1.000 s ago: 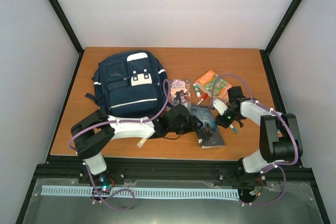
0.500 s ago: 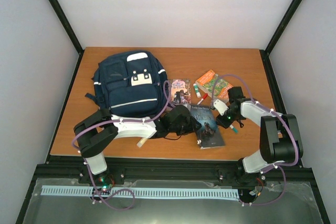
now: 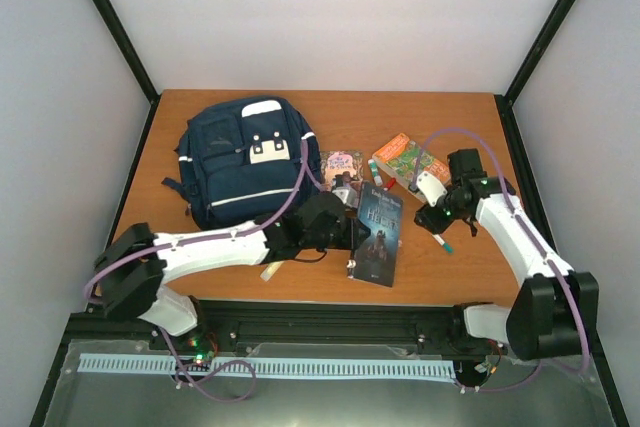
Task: Pack the student bag
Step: Pick up the book from the center of the board.
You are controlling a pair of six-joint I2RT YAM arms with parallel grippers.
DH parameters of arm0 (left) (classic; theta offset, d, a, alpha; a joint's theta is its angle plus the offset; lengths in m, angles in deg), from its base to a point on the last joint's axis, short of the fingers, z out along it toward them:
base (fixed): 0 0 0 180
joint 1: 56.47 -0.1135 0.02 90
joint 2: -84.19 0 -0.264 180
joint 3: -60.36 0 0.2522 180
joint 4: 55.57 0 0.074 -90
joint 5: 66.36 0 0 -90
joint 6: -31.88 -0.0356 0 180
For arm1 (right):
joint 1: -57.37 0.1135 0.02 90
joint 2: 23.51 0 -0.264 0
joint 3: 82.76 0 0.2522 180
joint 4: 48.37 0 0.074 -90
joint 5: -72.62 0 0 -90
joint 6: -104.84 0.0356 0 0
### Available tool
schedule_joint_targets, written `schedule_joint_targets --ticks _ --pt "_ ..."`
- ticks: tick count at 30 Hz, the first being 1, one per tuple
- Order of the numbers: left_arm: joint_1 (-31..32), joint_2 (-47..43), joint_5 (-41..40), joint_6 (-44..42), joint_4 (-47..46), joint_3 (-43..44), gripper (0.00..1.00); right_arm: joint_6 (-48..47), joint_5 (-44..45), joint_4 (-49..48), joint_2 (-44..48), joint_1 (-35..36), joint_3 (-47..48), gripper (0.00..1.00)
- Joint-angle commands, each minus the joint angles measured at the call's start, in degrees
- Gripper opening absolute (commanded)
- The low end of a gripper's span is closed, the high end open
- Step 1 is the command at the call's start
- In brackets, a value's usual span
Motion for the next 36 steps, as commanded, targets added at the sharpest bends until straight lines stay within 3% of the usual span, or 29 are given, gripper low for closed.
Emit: schedule_joint_targets --ticks 1,4,8,11,13,16,25,36 --pt "-2.1 -10.1 -2.1 -9.2 3.2 2.6 0.01 2.5 -3.4 5.3 4.1 0.1 5.5 0.54" --pt "-5.5 -15.9 -1.0 -11.5 5.3 1.4 0.01 3.3 -6.2 6.0 6.1 0.1 7.7 0.69" --pt "-11.2 -23.9 1.3 -13.5 5.6 -1.0 0.01 4.7 -11.0 6.3 7.4 0.1 10.4 0.77" --pt "-15.7 -29.0 4.8 -12.9 2.9 -3.7 0.01 5.7 -17.6 6.1 7.8 0.1 12.4 0.8" --pt "-18.2 -31.7 7.1 -12.6 0.3 -4.9 0.01 7.6 -21.9 4.8 8.0 0.1 13.5 0.91" --pt "-20.0 -33.2 11.7 -13.2 -3.2 -4.9 0.01 9.6 -31.0 2.2 8.6 0.1 14.4 1.0" --pt "-20.6 -33.8 16.7 -12.2 -11.4 -2.3 0.01 24.7 -51.6 -7.6 1.6 0.2 17.3 1.0" --pt "-20.5 -31.6 21.1 -8.5 -19.7 -1.3 0.01 27.5 -62.0 -9.2 -0.4 2.4 16.7 1.0"
